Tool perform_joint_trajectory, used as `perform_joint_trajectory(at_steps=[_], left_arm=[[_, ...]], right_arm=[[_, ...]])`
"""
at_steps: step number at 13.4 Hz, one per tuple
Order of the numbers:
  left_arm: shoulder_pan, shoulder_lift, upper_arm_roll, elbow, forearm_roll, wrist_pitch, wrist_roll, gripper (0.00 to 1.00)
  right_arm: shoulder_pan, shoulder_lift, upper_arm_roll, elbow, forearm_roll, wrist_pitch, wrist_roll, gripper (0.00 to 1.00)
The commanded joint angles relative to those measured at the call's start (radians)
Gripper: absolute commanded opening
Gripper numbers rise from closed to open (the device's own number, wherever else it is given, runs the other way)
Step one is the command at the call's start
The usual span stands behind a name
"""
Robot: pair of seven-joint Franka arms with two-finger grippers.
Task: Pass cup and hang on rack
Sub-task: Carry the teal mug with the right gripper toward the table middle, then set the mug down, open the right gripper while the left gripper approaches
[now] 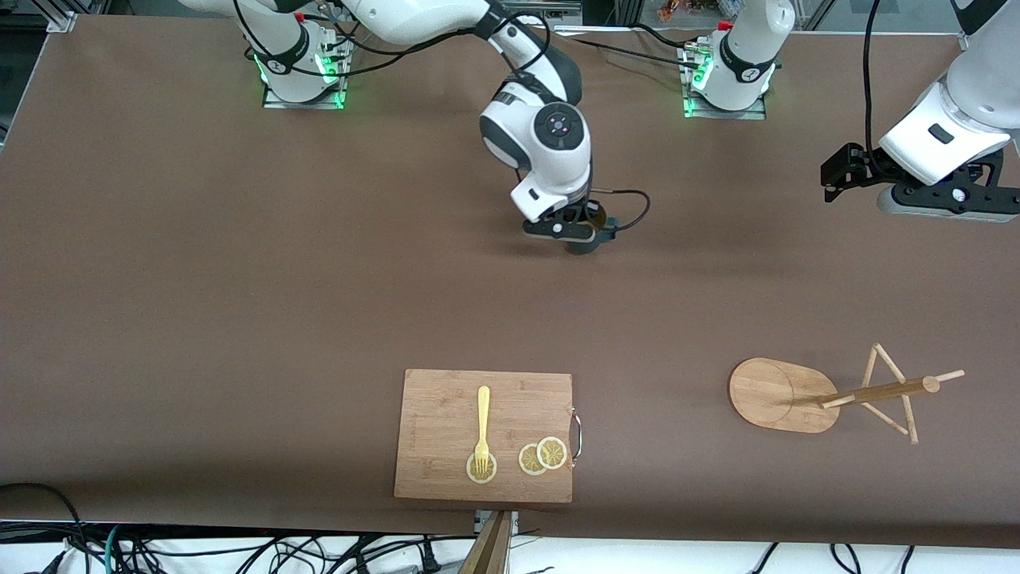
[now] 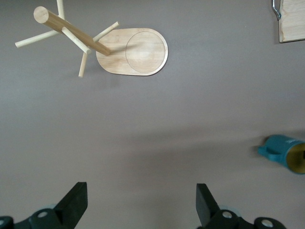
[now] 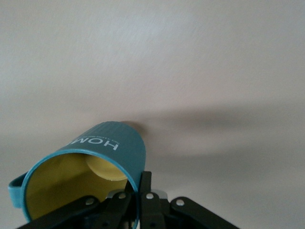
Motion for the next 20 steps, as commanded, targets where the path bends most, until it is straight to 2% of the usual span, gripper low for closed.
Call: perform_joint_trajectory(at_steps=[1, 5, 8, 11, 13, 16, 18, 20], left_arm=[[0.006, -0.005, 0.0, -0.006, -0.02, -0.008, 0.021, 1.0], [0.006, -0.005, -0.002, -0.01, -0.02, -0.008, 0.021, 1.0], [0.006, -0.003, -0.002, -0.01, -0.036, -0.008, 0.022, 1.0], [-0.002, 0.01, -0.003, -0.009, -0.088, -0.069, 0.022, 1.0], [-0.008, 0.044, -0.005, -0.01, -0.118, -0.135, 0.032, 1.0], [-0.007, 0.055, -0.006, -0.05, -0.125, -0.164, 0.174, 1.0], [0.007, 0.055, -0.005, -0.102, -0.186, -0.149, 0.225, 1.0], [0.003, 0.043, -0.008, -0.165, -0.202, -0.098, 0.3, 1.0]], right_arm=[[0.033, 0.024, -0.009, 0.039, -0.003, -0.001, 0.05, 0.02], [0.051, 0.041, -0.015, 0.036, -0.01, -0.001, 0.054, 0.08], [0.051, 0.044, -0.016, 0.035, -0.012, -0.001, 0.054, 0.32], [0.042, 0.021, -0.018, 0.039, -0.007, -0.021, 0.047, 0.46], [0.022, -0.025, -0.021, 0.039, -0.001, -0.085, 0.042, 0.64], [-0.048, -0.123, -0.018, 0.039, 0.003, -0.185, 0.03, 0.78], [-0.114, -0.199, -0.016, 0.03, 0.0, -0.275, -0.037, 0.98], [-0.149, -0.261, -0.038, 0.027, -0.001, -0.356, -0.134, 0.99]])
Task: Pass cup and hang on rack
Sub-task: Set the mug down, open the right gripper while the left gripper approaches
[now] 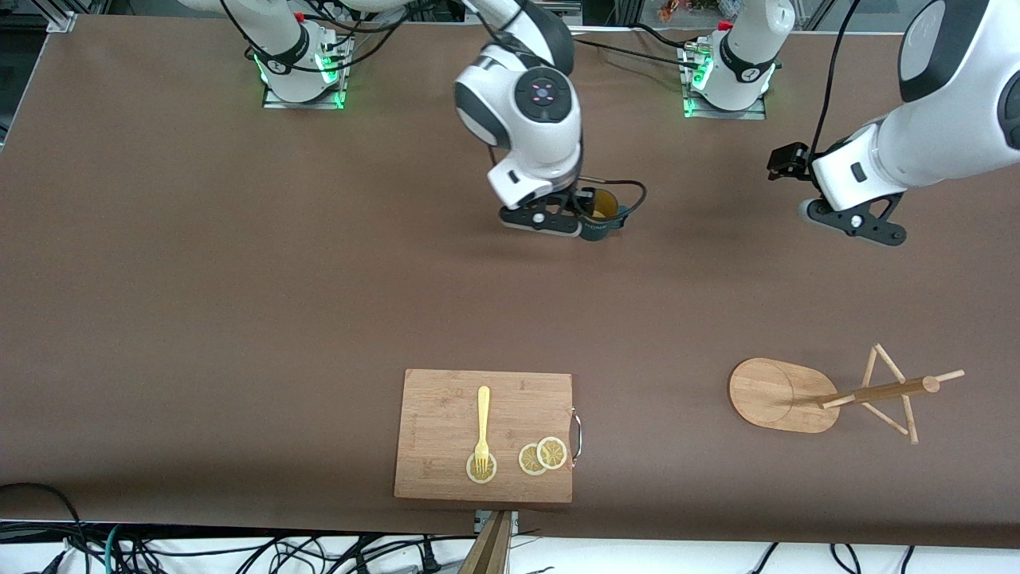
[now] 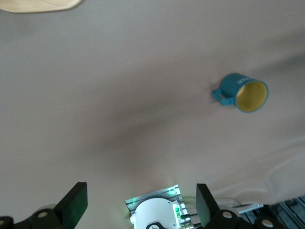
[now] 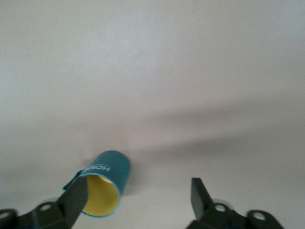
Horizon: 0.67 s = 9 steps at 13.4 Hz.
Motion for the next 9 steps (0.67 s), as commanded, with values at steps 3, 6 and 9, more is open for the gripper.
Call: perform_joint_trajectory(at_steps=[3, 6, 9], left_arm=[[0.026, -0.036, -0.006, -0.181, -0.142, 0.153, 0.385, 1.0], [0.064, -0.042, -0.006, -0.291, -0.276, 0.267, 0.717, 1.0], [0.087, -0.072, -0.005, -0.452, -0.456, 0.393, 1.025, 1.0]], right_arm=[[-0.073, -0.202, -0.066, -0.112, 0.002, -0.132, -0.266, 0.99], [-0.074, -0.41, -0.173, -0.326, 0.004, -0.133, -0.483, 0.99], [-0.073, -0.581, -0.259, -0.448, 0.005, -0.187, -0.58, 0.99]])
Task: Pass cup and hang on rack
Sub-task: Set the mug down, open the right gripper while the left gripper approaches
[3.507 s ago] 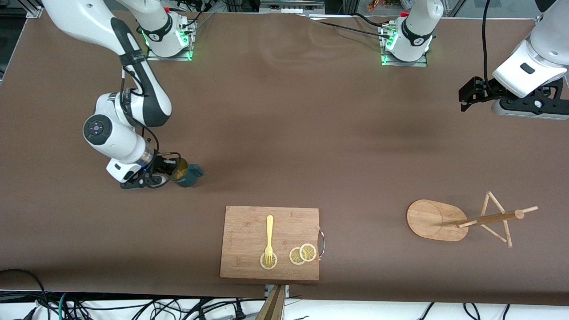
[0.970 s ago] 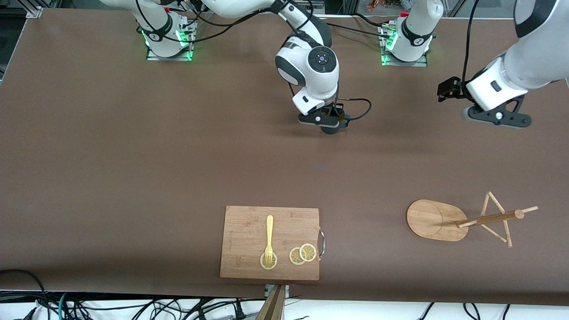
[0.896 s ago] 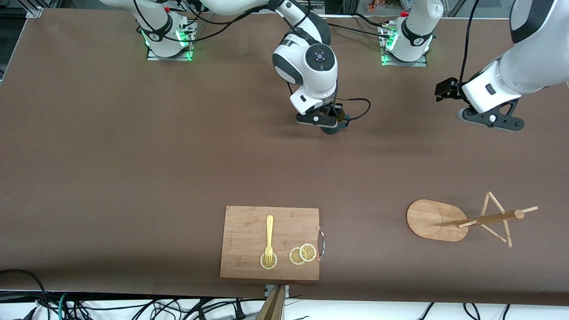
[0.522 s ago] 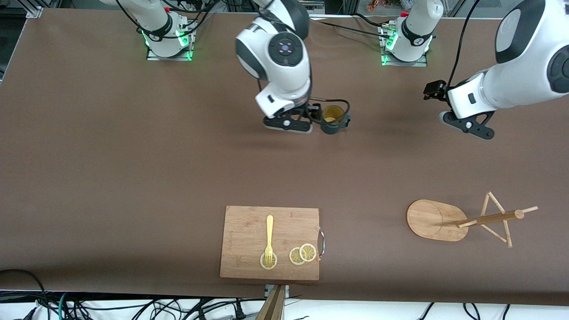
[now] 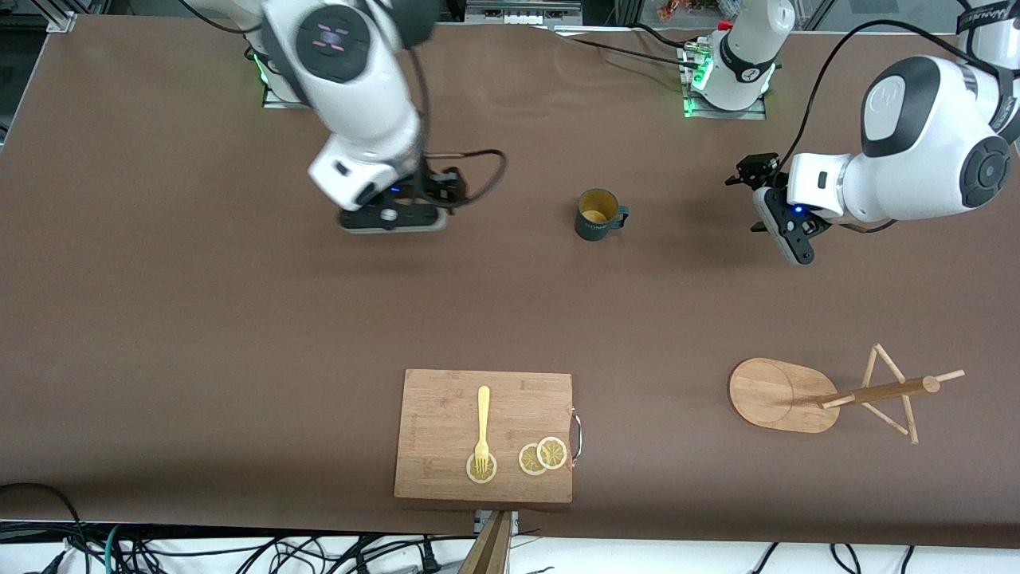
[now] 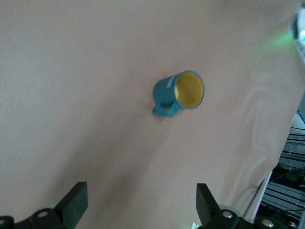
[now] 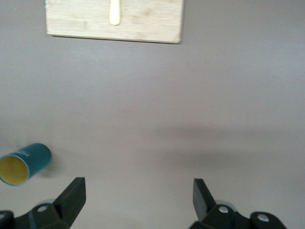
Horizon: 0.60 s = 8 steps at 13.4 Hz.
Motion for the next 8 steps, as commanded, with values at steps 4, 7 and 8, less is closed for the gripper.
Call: perform_joint_trajectory(at_steps=[4, 7, 8], left_arm=[[0.041, 0.014, -0.004, -0.28, -0.402, 0.165, 0.742, 1.0], [0.056, 0.179, -0.004, -0.307, -0.616, 0.155, 1.186, 1.0], [0.061, 0.207, -0.004, -0.335, -0.677, 0.153, 1.277, 1.0]], right_arm=[[0.01, -0.229, -0.249, -0.147, 0.003, -0.183, -0.253, 0.99], [0.01, -0.248, -0.324, -0.147, -0.009, -0.217, -0.312, 0.99], [0.01, -0.251, -0.329, -0.144, -0.015, -0.221, -0.32, 0.99]])
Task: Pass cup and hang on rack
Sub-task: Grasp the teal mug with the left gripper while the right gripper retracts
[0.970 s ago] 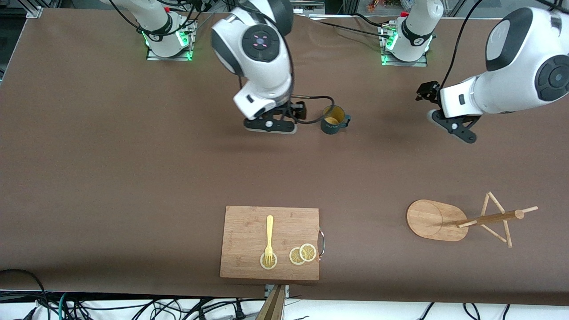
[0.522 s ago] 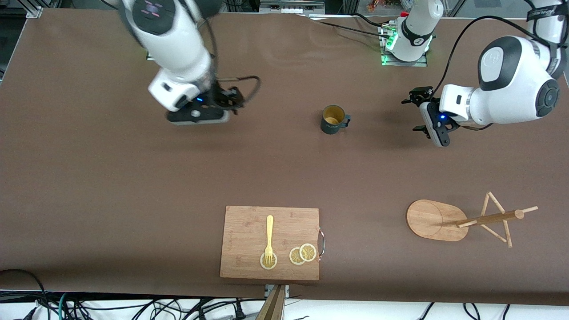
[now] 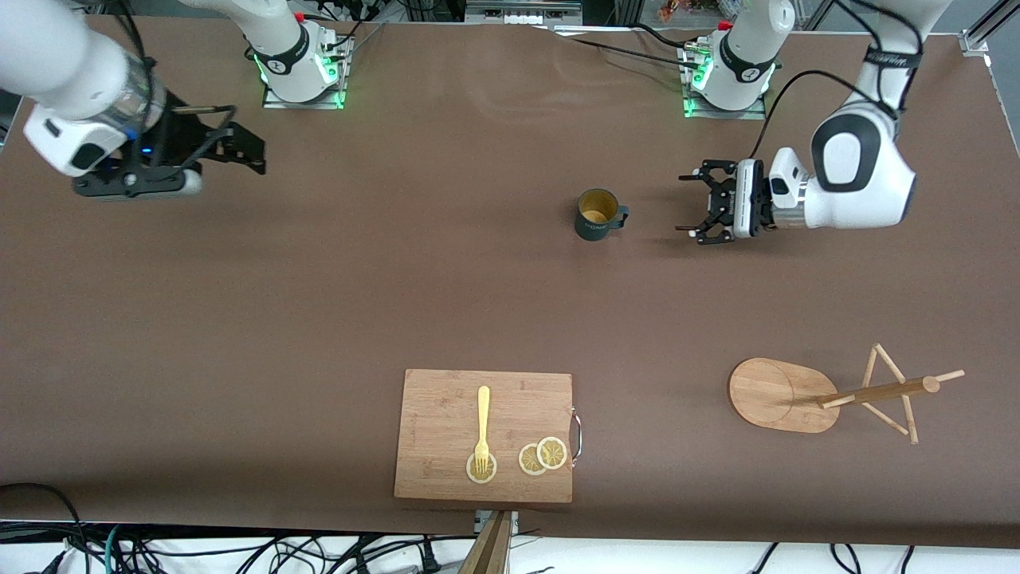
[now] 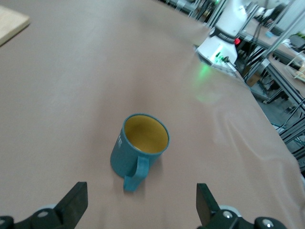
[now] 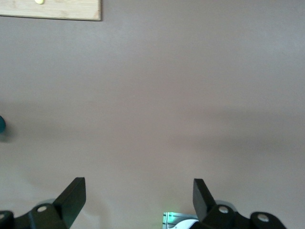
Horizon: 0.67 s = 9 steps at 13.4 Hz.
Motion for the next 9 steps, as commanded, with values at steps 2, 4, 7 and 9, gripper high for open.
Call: perform_joint_trajectory(at_steps=[2, 4, 7, 9], left_arm=[[0.026, 0.176, -0.007, -0.044, -0.22, -0.005, 0.431, 1.0], [0.023, 0.275, -0.009, -0.044, -0.303, -0.007, 0.569, 1.0], [0.008, 0.347, -0.021, -0.042, -0.398, -0.014, 0.631, 1.0], [0.011, 0.407, -0.059, -0.036, -0.476, -0.021, 0.688, 0.99]], right_arm=[[0.011, -0.026, -0.015, -0.009, -0.028, -0.023, -0.051, 0.99], [-0.036, -0.02, 0.02, -0.008, -0.054, -0.02, -0.063, 0.99], [-0.269, -0.019, 0.235, -0.008, -0.08, -0.02, -0.098, 0.99], [-0.406, -0.02, 0.357, -0.008, -0.091, -0.021, -0.123, 0.99]])
